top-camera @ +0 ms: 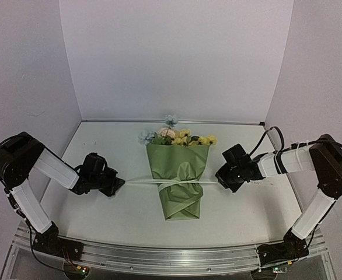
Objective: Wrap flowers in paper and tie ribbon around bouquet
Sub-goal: Tie the half-tied ribbon around the folded bouquet.
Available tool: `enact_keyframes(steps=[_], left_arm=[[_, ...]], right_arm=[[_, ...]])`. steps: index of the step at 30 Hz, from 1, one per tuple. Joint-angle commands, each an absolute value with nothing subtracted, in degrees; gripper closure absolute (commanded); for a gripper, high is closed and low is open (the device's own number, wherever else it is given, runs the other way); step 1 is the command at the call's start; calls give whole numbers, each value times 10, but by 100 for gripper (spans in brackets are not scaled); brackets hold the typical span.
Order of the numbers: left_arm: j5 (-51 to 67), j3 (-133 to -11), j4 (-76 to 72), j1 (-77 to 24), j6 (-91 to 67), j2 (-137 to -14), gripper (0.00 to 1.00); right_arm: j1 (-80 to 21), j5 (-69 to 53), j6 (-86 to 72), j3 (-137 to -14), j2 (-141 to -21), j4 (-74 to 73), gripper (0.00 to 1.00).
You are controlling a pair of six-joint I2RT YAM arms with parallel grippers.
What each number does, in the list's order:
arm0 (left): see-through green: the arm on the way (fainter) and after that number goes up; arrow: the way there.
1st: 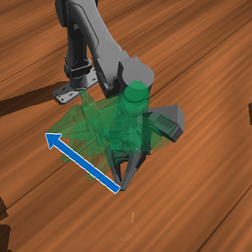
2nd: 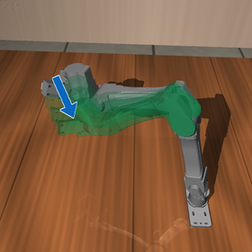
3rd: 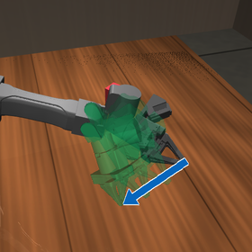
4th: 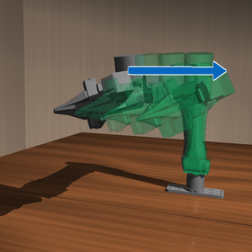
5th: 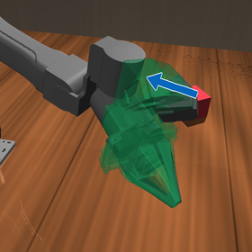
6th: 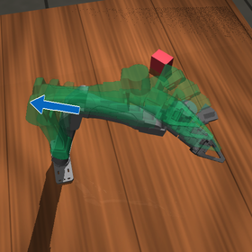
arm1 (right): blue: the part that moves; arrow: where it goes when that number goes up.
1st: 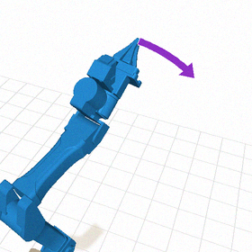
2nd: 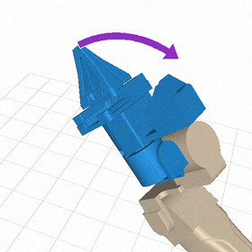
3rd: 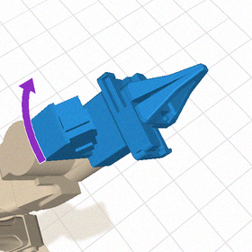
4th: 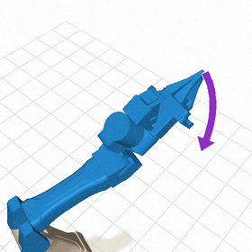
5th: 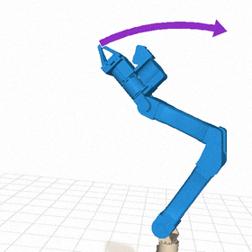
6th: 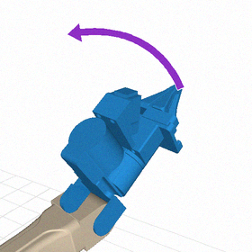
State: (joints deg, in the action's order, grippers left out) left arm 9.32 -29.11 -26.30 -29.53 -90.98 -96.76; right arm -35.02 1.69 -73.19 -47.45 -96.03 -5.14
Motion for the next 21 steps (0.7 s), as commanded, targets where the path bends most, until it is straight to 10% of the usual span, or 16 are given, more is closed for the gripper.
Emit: enact_keyframes(steps=[1,21], left_arm=[[108,-232,-242,-221,-867,-934,100],[244,-189,-157,80,-735,-791,100]], right_arm=[[-305,43,-706,-419,-915,-76,100],[-152,8,-669,-295,-728,-95,100]])
